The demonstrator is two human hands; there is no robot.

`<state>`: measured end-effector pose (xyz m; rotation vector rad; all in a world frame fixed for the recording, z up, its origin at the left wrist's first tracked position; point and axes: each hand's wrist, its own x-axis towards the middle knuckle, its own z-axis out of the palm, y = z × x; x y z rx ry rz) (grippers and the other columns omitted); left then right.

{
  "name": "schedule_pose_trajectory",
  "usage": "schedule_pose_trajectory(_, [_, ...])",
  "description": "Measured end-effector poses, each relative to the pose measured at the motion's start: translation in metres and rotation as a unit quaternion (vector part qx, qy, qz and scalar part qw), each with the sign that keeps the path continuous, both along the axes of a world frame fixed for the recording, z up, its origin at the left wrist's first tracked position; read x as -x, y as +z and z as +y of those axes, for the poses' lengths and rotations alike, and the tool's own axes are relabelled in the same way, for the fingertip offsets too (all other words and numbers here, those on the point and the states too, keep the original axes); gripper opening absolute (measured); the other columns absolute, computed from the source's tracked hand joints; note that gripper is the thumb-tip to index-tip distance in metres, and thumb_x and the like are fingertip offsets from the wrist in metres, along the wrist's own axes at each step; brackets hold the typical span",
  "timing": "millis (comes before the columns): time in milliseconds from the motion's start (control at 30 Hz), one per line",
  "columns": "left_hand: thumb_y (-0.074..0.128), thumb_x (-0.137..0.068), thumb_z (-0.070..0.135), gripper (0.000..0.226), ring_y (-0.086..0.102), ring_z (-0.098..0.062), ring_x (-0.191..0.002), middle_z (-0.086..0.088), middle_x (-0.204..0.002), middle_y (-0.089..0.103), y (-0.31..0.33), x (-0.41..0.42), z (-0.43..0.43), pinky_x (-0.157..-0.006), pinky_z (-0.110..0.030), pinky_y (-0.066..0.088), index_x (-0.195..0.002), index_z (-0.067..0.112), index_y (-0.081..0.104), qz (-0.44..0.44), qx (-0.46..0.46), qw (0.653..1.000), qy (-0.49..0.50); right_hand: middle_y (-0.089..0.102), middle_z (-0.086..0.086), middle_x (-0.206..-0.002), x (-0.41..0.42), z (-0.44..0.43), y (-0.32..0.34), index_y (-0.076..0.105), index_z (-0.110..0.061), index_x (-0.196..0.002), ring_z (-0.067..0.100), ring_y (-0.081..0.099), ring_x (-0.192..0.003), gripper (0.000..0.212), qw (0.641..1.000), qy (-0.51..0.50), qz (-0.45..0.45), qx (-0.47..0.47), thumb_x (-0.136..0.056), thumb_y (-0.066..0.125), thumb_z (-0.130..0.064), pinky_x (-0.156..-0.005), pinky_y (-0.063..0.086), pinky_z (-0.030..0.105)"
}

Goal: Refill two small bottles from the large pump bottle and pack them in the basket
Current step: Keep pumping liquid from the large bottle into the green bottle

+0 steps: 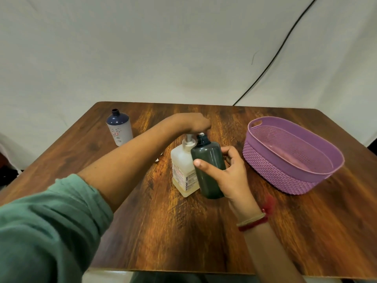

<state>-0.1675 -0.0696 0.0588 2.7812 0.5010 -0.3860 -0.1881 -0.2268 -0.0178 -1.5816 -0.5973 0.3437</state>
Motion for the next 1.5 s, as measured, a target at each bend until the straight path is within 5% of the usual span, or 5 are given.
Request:
schedule_pose_trajectory(167, [0.028,-0.102,0.014,0.037,0.054,-0.03,-0.116,-0.017,-0.129,0.056,-0.013,0.001,0.003,-0.102,-0.04,0.041,-0.122,0.0,0.056,-0.001,0.021,1.0,0.02,0.06,-0.007,-0.1,0.002,0.001,-0.006,0.053,-0.025,-0.093,0.002,0.057,-0.092,0.057,1.0,0.002,0.007,0.003,-0.047,0.082,-0.043,-0.067,0.044,0.017])
schedule_pose_trajectory(367, [0.028,-0.104,0.021,0.04,0.055,-0.029,-0.109,-0.018,-0.123,0.057,-0.001,0.002,-0.002,-0.088,-0.034,0.042,-0.12,-0.001,0.058,-0.037,0.052,0.997,0.033,0.062,-0.004,-0.102,-0.001,0.001,-0.002,0.053,-0.026,-0.094,0.01,0.06,-0.095,0.06,1.0,-0.001,0.005,-0.001,-0.045,0.08,-0.048,-0.075,0.051,0.028])
schedule_pose_trajectory(700, [0.023,-0.104,0.019,0.044,0.054,-0.032,-0.115,-0.018,-0.126,0.057,-0.003,0.003,0.0,-0.102,-0.04,0.04,-0.119,-0.002,0.058,-0.024,0.069,0.997,0.033,0.062,-0.01,-0.097,-0.003,0.003,-0.001,0.053,-0.025,-0.093,-0.001,0.059,-0.087,0.057,1.0,0.011,-0.005,0.004,-0.047,0.081,-0.044,-0.065,0.045,0.013])
schedule_pose_trajectory(967, [0.028,-0.103,0.016,0.036,0.057,-0.028,-0.112,-0.013,-0.123,0.059,-0.012,0.0,0.005,-0.094,-0.033,0.043,-0.12,0.001,0.057,-0.005,0.082,0.996,0.023,0.063,-0.008,-0.099,-0.006,0.005,-0.007,0.055,-0.028,-0.092,0.0,0.06,-0.09,0.068,1.0,0.007,-0.018,0.015,-0.037,0.077,-0.061,-0.068,0.045,0.017])
schedule_pose_trajectory(1500, [0.032,-0.101,0.011,0.036,0.051,-0.028,-0.12,-0.014,-0.132,0.054,-0.004,0.002,0.0,-0.103,-0.037,0.041,-0.124,0.002,0.058,-0.005,0.01,1.0,0.008,0.062,-0.008,-0.097,-0.003,0.003,-0.001,0.054,-0.026,-0.093,0.001,0.059,-0.088,0.066,1.0,0.003,-0.017,0.012,-0.042,0.088,-0.051,-0.065,0.044,0.015])
